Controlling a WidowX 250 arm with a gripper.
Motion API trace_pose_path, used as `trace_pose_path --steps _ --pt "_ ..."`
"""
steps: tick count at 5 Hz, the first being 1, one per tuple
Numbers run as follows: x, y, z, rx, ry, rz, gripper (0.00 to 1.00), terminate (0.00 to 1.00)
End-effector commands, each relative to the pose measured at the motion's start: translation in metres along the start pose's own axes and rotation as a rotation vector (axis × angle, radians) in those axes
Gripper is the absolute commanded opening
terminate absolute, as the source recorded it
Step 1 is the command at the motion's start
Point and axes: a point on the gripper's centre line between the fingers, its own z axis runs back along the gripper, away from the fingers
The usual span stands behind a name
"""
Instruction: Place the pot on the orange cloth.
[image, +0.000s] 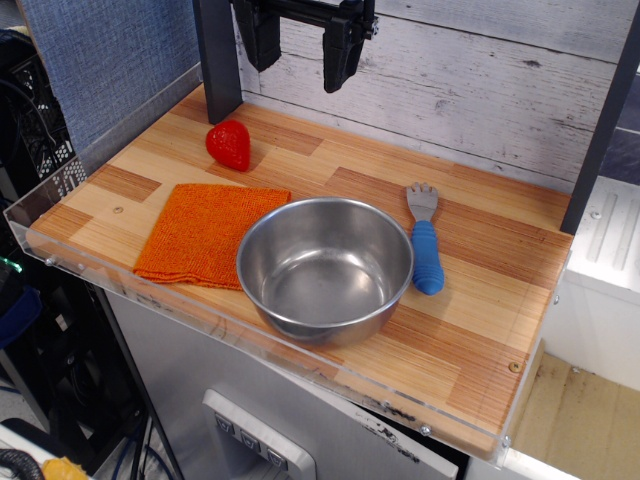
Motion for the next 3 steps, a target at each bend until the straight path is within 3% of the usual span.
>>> trace_pose_path --steps 1,3 --pt "0.0 0.0 0.0 0.0 0.0 0.0 1.0 0.0" --pt "-0.033 -0.033 0.011 -0.054 -0.012 -0.033 1.0 0.0"
